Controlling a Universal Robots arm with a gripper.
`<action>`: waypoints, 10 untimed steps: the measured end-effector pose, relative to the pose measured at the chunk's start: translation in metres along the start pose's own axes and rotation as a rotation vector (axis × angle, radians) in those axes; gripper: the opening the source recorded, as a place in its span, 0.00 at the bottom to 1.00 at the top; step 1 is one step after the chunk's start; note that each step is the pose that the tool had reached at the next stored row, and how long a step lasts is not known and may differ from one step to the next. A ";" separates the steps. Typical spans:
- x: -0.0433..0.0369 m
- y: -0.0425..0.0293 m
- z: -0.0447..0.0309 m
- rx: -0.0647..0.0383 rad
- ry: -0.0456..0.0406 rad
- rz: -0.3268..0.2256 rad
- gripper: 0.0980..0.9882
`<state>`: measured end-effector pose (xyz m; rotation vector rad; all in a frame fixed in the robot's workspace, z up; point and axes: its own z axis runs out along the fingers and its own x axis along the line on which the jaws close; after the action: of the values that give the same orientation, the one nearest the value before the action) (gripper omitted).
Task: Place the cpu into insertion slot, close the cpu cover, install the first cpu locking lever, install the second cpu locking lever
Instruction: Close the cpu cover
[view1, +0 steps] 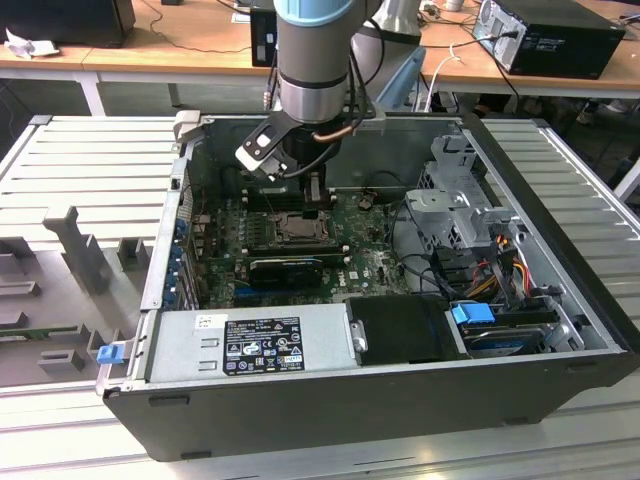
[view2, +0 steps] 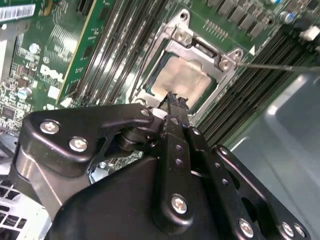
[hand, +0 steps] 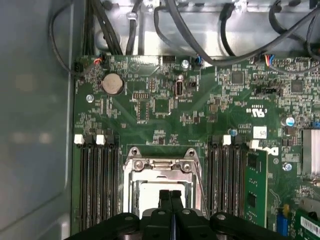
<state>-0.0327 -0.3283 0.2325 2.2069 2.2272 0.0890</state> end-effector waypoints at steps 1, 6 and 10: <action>0.0000 -0.0015 0.0000 0.000 0.0000 0.000 0.01; 0.0002 -0.0113 -0.0004 0.000 0.0002 -0.001 0.01; 0.0002 -0.0152 -0.0006 0.000 0.0004 -0.001 0.01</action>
<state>-0.0480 -0.3282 0.2324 2.2062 2.2282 0.0893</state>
